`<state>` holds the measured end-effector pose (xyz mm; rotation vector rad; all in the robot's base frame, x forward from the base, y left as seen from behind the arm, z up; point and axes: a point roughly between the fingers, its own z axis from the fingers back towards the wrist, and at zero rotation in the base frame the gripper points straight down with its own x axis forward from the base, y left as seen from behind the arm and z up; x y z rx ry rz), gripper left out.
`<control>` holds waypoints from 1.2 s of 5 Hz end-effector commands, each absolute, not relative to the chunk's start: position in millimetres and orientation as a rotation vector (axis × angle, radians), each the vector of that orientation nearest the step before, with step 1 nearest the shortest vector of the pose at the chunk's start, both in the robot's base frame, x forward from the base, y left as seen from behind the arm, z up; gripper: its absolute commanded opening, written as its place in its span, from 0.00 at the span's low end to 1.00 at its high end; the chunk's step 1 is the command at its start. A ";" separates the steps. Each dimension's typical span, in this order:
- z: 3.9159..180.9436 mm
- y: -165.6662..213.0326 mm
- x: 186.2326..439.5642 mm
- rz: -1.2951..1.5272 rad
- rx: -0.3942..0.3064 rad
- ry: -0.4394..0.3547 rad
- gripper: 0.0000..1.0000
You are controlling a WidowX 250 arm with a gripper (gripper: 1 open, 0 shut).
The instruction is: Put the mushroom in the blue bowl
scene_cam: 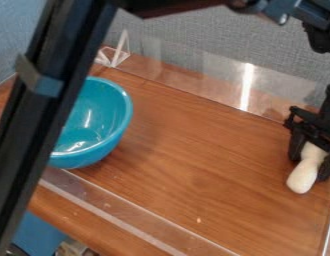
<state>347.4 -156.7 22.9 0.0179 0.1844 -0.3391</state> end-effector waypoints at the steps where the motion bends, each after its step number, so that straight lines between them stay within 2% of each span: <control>1: 36.4 -148.7 347.9 -0.317 0.015 0.163 0.00; 3: 43.3 -140.4 340.6 -0.298 0.019 0.170 0.00; 5: 65.1 -135.7 330.0 -0.294 0.005 0.138 0.00; 6: 67.8 -139.7 331.0 -0.298 0.002 0.131 0.00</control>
